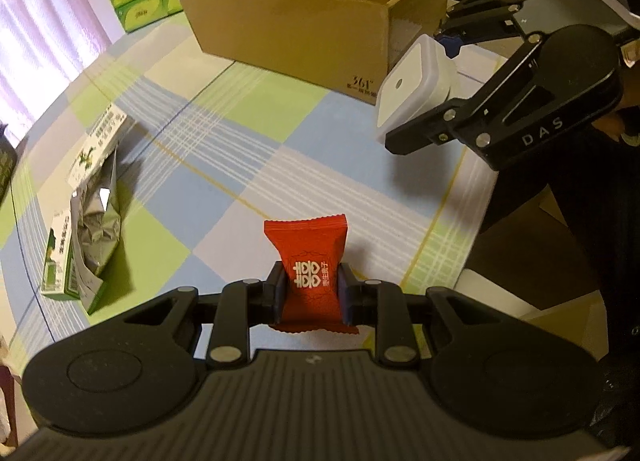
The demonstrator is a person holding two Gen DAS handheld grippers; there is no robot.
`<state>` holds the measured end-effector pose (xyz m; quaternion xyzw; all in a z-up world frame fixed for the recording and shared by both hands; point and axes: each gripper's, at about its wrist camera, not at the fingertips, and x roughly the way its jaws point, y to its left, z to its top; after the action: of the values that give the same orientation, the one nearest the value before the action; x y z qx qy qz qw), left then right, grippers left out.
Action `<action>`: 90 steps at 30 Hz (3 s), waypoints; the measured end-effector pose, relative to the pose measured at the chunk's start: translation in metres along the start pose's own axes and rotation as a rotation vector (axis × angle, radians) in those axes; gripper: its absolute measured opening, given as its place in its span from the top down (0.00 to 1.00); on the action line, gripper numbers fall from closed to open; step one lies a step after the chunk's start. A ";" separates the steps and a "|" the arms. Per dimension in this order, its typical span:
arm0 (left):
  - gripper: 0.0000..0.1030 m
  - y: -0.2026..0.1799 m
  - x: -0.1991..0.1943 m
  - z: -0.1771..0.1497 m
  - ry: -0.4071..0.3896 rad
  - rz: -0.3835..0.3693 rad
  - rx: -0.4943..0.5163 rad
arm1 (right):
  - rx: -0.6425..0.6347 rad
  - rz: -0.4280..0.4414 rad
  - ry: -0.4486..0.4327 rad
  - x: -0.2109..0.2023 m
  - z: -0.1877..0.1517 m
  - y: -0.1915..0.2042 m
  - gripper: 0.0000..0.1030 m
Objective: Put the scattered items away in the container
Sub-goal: 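Carry the red packet and night light over the cardboard box with both grippers, then open both grippers to drop the packet and night light into the cardboard box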
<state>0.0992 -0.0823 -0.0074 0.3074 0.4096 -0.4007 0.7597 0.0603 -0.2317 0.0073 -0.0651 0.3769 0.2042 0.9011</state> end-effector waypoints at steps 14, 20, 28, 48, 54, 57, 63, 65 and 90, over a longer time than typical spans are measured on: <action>0.79 -0.009 -0.026 0.052 -0.108 0.012 0.038 | 0.034 -0.077 -0.140 -0.064 0.022 -0.035 0.36; 0.79 -0.014 -0.034 0.090 -0.171 0.009 0.037 | 0.047 -0.129 -0.193 -0.086 0.034 -0.061 0.36; 0.79 -0.021 -0.032 0.148 -0.252 -0.012 0.005 | 0.100 -0.188 -0.215 -0.092 0.043 -0.106 0.36; 0.79 -0.023 0.027 0.228 -0.231 -0.077 -0.064 | 0.186 -0.210 -0.185 -0.063 0.039 -0.192 0.35; 0.79 -0.016 0.044 0.236 -0.233 -0.088 -0.085 | 0.205 -0.209 -0.184 -0.059 0.041 -0.206 0.36; 0.78 -0.014 0.054 0.238 -0.233 -0.076 -0.085 | 0.213 -0.216 -0.182 -0.057 0.041 -0.212 0.36; 0.59 -0.014 0.051 0.231 -0.245 -0.036 -0.064 | 0.220 -0.217 -0.176 -0.055 0.040 -0.214 0.35; 0.59 -0.014 0.046 0.224 -0.249 -0.021 -0.062 | 0.223 -0.216 -0.171 -0.053 0.039 -0.214 0.35; 0.48 -0.001 0.019 0.171 -0.272 -0.021 -0.235 | 0.263 -0.191 -0.231 -0.052 0.047 -0.202 0.20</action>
<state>0.1699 -0.2258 0.0572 0.1550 0.3502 -0.3959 0.8346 0.1424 -0.4192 0.0702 0.0417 0.2866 0.0729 0.9543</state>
